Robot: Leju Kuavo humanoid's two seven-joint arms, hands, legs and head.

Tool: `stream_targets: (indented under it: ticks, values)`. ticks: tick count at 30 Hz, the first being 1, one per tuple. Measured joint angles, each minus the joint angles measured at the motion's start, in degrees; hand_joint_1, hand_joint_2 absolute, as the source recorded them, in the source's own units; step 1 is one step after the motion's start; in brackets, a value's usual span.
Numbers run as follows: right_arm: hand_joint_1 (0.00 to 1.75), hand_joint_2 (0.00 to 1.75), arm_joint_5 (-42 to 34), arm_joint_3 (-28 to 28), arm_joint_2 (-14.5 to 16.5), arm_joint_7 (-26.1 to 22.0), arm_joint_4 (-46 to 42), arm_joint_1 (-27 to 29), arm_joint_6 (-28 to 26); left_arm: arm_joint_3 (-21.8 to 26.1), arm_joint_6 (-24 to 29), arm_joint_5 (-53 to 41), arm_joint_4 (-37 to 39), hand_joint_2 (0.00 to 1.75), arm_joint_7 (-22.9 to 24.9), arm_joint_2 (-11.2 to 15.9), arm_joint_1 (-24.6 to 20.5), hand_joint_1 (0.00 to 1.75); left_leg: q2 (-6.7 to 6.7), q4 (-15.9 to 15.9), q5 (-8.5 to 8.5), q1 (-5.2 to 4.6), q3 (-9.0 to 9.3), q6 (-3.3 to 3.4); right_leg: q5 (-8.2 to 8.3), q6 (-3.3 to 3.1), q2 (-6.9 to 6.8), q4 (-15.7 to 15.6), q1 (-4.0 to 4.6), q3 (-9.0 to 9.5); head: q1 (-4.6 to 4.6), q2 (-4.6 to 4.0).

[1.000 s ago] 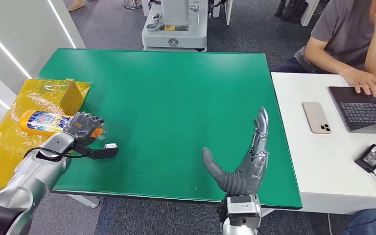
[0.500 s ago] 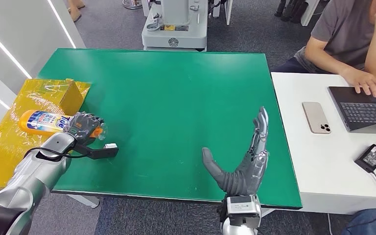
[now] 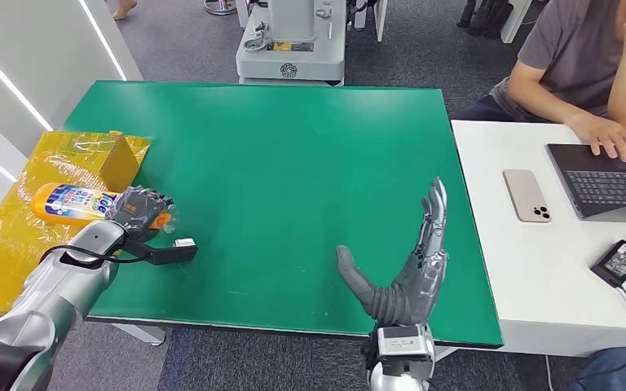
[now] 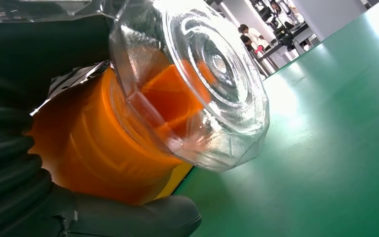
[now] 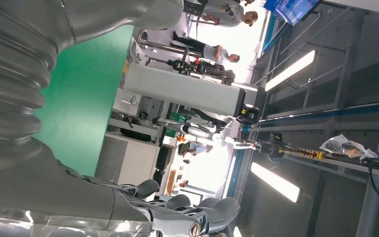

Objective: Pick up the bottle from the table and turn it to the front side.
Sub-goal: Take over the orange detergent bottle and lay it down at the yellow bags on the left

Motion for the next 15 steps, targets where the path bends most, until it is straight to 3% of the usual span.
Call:
stream_targets:
  ticks: [15]
  values:
    - [0.00,1.75,0.00,0.00,0.00,0.00,0.00,0.00,0.00,0.00,0.00,0.00,0.00,1.75,0.00,0.00,0.00,1.75,0.00,0.00,0.00,0.00,0.00,0.00,0.00,0.00,0.00,0.00,0.00,0.00,0.00,0.00]
